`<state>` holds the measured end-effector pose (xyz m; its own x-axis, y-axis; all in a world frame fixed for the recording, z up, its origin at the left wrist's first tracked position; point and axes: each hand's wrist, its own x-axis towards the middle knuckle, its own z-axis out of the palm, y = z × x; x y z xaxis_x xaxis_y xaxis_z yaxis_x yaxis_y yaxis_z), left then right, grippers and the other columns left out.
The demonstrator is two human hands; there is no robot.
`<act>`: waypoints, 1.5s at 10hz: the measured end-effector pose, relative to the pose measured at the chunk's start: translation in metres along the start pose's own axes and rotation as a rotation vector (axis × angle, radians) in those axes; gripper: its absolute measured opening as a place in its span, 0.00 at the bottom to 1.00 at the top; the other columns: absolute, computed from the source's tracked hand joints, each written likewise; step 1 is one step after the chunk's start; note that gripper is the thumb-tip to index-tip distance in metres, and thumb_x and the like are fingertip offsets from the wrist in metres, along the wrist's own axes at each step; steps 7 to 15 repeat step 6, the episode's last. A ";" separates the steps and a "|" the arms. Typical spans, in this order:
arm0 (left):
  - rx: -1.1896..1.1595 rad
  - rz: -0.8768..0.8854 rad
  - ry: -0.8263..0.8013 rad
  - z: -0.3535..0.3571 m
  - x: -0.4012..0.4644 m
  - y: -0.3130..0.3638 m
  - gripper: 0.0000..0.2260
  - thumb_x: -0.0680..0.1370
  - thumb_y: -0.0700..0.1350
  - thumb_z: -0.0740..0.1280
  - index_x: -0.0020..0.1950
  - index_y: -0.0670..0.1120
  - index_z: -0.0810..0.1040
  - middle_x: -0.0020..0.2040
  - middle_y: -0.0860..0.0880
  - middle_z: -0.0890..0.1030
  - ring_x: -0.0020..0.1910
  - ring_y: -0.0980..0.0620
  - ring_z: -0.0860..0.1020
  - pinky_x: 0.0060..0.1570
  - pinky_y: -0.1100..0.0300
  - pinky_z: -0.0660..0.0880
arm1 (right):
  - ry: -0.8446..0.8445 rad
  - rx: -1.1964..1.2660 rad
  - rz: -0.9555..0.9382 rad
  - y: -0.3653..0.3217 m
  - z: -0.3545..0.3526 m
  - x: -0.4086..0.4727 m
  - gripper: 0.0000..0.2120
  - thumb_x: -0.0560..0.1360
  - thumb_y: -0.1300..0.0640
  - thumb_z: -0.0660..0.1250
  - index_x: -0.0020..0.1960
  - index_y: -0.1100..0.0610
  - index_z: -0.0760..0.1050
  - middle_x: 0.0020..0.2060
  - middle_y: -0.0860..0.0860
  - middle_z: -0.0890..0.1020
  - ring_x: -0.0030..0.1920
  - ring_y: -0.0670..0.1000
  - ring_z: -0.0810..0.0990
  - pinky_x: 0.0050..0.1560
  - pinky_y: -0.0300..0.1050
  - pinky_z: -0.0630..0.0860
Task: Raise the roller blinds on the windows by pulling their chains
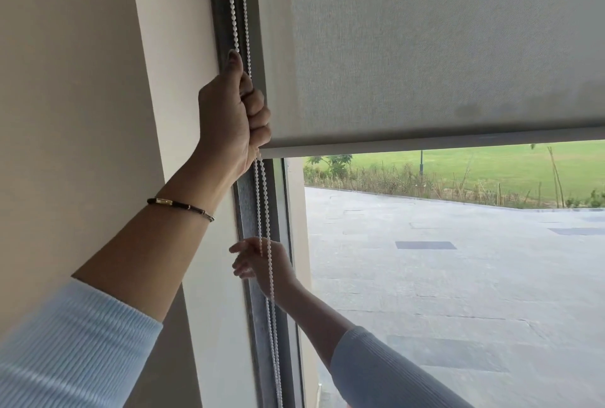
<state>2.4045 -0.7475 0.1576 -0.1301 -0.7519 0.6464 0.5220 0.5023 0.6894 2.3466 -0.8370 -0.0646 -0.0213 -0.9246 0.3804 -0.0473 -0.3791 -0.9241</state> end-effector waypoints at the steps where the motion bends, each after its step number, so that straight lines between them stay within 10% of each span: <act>1: 0.030 -0.001 -0.007 -0.001 0.005 0.000 0.24 0.84 0.57 0.56 0.30 0.51 0.58 0.25 0.54 0.55 0.26 0.54 0.49 0.23 0.66 0.47 | 0.131 -0.006 -0.090 0.008 -0.005 -0.003 0.16 0.78 0.64 0.59 0.40 0.48 0.78 0.26 0.41 0.74 0.28 0.42 0.70 0.32 0.37 0.67; 3: 0.268 0.077 0.065 0.002 0.019 -0.014 0.19 0.85 0.51 0.55 0.34 0.50 0.66 0.25 0.54 0.64 0.22 0.56 0.60 0.23 0.63 0.59 | 0.207 -0.034 -0.214 0.011 -0.023 -0.010 0.05 0.80 0.55 0.65 0.46 0.50 0.76 0.38 0.46 0.79 0.41 0.46 0.76 0.46 0.52 0.77; 4: 0.622 0.235 0.164 0.012 0.022 -0.037 0.10 0.84 0.47 0.57 0.58 0.46 0.75 0.50 0.46 0.81 0.47 0.50 0.80 0.50 0.52 0.78 | 0.260 -0.065 -0.217 -0.003 -0.045 -0.018 0.06 0.82 0.55 0.61 0.53 0.52 0.77 0.45 0.49 0.83 0.42 0.41 0.78 0.48 0.36 0.75; 5: 0.987 0.475 0.181 0.025 0.014 -0.066 0.29 0.84 0.47 0.59 0.80 0.39 0.53 0.81 0.39 0.56 0.80 0.43 0.56 0.76 0.54 0.51 | 0.352 -0.150 -0.214 -0.017 -0.077 -0.023 0.12 0.83 0.53 0.59 0.63 0.51 0.76 0.58 0.49 0.83 0.56 0.40 0.79 0.56 0.31 0.72; 6: 1.099 0.695 0.057 0.045 0.005 -0.092 0.31 0.84 0.47 0.58 0.81 0.37 0.48 0.82 0.37 0.47 0.81 0.36 0.45 0.77 0.42 0.41 | 0.541 -0.227 -0.279 -0.037 -0.117 -0.029 0.15 0.84 0.54 0.58 0.68 0.53 0.75 0.64 0.50 0.81 0.64 0.45 0.77 0.66 0.41 0.73; 15: 1.099 0.695 0.057 0.045 0.005 -0.092 0.31 0.84 0.47 0.58 0.81 0.37 0.48 0.82 0.37 0.47 0.81 0.36 0.45 0.77 0.42 0.41 | 0.541 -0.227 -0.279 -0.037 -0.117 -0.029 0.15 0.84 0.54 0.58 0.68 0.53 0.75 0.64 0.50 0.81 0.64 0.45 0.77 0.66 0.41 0.73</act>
